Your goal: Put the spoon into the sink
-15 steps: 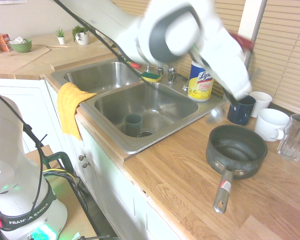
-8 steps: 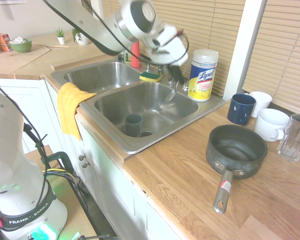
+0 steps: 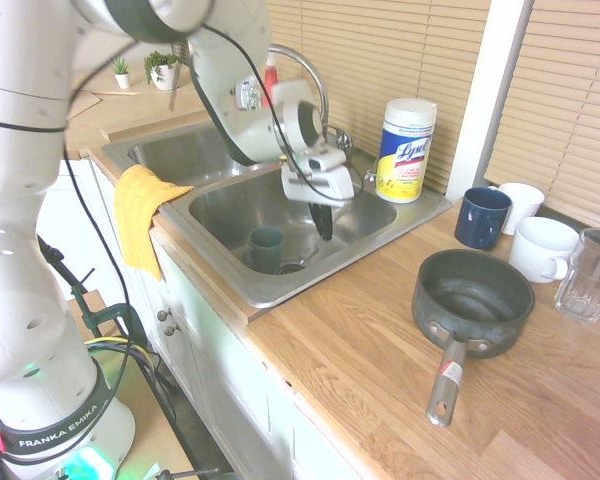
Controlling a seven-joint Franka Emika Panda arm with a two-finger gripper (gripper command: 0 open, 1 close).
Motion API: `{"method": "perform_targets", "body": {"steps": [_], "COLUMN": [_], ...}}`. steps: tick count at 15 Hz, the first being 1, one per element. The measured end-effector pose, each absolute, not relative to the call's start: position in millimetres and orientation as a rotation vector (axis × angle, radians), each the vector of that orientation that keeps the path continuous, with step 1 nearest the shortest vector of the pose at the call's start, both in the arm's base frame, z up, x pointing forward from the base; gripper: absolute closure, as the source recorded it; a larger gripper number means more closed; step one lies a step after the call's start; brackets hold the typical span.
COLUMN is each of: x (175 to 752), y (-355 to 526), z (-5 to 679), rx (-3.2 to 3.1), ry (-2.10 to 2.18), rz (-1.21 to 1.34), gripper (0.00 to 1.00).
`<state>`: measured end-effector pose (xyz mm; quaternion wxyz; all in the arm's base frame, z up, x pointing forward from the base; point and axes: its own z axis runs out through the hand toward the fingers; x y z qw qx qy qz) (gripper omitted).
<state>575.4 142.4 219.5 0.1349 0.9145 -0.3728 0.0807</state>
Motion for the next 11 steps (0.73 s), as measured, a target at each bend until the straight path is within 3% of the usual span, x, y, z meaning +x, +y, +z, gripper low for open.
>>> {"method": "perform_targets", "body": {"steps": [5,6,11], "x": [577,577,584], "y": [141,138,137], "z": [190,188,195], "rx": [2.656,2.654,2.657], "ry": [-1.153,-1.160,-1.146], "rz": [-0.067,-0.112,-0.134], "gripper": [1.00,0.00,0.00]}}
